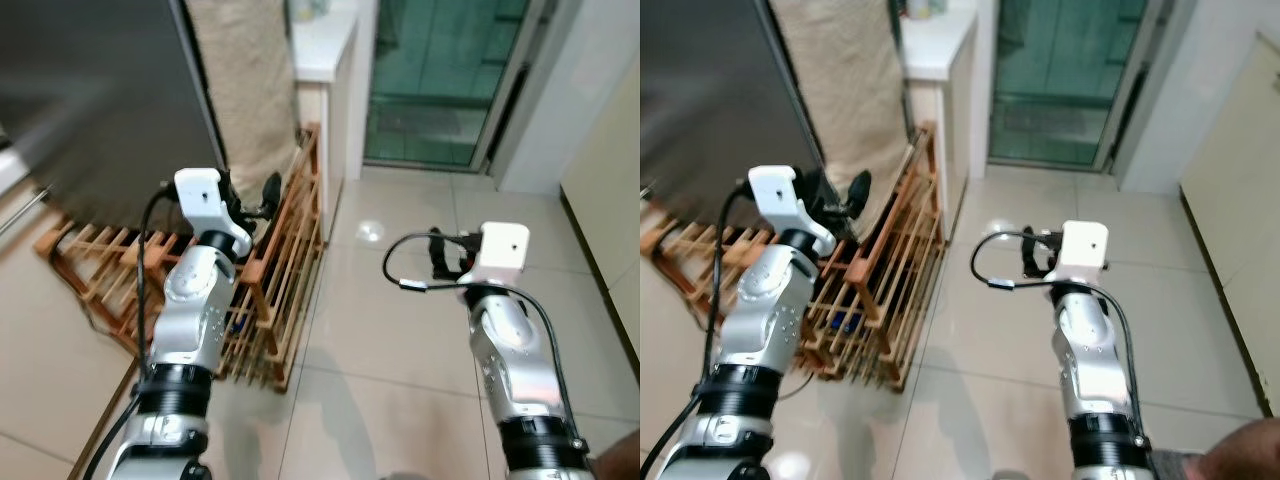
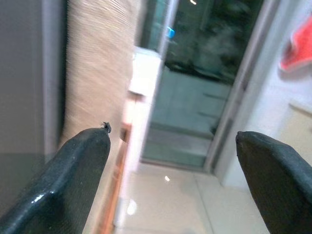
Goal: Restocking fridge
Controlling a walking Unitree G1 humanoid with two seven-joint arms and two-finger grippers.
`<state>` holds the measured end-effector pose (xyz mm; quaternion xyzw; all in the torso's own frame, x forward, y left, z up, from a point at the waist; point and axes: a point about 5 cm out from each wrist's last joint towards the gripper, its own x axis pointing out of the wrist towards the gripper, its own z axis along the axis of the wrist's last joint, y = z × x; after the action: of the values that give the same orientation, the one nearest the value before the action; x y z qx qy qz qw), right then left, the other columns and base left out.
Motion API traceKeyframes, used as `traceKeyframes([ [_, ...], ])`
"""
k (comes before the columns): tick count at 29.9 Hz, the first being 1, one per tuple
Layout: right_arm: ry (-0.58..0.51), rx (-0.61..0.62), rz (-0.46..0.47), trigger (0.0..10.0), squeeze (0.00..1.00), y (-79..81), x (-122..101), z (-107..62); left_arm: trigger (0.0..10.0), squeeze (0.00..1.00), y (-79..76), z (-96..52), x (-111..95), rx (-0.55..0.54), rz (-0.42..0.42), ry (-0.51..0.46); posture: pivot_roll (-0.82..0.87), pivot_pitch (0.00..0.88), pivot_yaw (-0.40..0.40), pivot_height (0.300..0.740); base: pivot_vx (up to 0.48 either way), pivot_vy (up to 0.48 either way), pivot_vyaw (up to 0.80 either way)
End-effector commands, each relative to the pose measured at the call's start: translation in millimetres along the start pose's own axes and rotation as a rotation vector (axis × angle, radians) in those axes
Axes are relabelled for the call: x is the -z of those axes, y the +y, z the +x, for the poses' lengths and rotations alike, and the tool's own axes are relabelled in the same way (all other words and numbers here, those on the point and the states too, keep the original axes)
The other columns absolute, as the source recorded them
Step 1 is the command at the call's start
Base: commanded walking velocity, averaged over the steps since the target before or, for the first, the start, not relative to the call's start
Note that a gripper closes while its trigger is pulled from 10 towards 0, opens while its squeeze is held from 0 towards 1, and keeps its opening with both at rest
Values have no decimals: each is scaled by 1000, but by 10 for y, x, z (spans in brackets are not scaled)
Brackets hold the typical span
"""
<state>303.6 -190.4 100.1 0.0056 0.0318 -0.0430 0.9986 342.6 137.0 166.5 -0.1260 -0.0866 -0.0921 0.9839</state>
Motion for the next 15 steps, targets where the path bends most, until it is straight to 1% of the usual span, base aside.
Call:
traceKeyframes([
  [1,-19,-53,15,10000,0,188,-47,44,10000,0,278,-40,-80,-133,-30,-18,-39,0,62,740,0,480,0],
  [3,-15,-58,14,10000,0,196,-37,44,10000,0,320,-54,-100,-159,-60,-31,-37,0,59,740,0,0,0],
  [6,-12,-62,14,10000,0,205,-28,41,10000,0,346,-72,-105,-181,-58,-31,-37,0,59,740,0,0,0],
  [7,-10,-67,12,10000,0,215,-23,39,10000,0,355,-79,-104,-191,-69,-31,-34,0,55,740,0,0,0],
  [11,-9,-71,11,10000,0,218,-19,48,10000,0,325,-61,-115,-181,-70,-32,-36,0,54,740,0,0,0],
  [13,-9,-73,11,10000,0,224,-20,54,10000,0,288,-28,-102,-158,-56,-10,-38,0,55,740,0,0,0],
  [14,-9,-74,12,10000,0,228,-23,60,10000,0,242,5,-84,-125,-36,14,-38,0,55,740,0,0,0],
  [15,-9,-74,12,10000,0,228,-23,60,10000,0,242,5,-84,-125,-36,14,-38,0,55,740,0,0,0],
])
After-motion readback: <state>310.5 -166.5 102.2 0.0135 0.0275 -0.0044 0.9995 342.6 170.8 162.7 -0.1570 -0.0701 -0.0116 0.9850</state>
